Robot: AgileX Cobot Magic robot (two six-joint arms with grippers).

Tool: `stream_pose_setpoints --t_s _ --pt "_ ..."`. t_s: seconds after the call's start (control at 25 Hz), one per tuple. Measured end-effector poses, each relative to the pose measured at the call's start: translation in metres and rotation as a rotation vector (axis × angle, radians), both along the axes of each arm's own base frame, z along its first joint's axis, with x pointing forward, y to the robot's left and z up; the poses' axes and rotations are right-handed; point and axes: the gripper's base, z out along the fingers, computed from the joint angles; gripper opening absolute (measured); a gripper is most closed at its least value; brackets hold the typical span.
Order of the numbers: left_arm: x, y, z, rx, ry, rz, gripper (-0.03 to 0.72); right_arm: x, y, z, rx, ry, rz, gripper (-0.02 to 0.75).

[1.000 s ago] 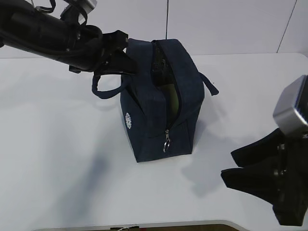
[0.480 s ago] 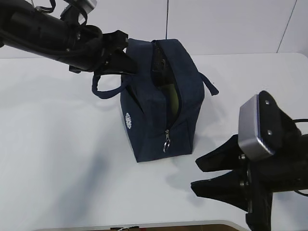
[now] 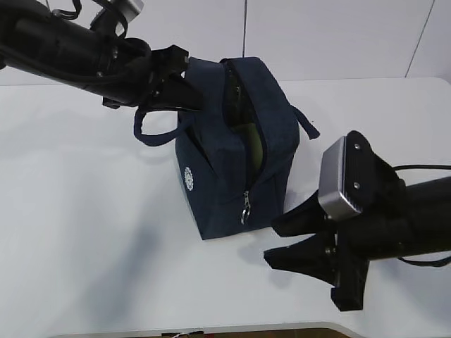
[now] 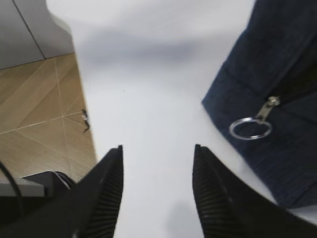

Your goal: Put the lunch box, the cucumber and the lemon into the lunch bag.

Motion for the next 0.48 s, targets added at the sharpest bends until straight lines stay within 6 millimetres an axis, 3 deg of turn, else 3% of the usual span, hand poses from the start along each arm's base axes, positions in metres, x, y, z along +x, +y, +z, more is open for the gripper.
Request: stream_pose_setpoints --t_s 0.48 --pt "-0.003 -0.002 0.000 -0.010 0.024 -0.033 -0.012 0.027 0.003 -0.022 0.011 0.064 -0.138 0.374"
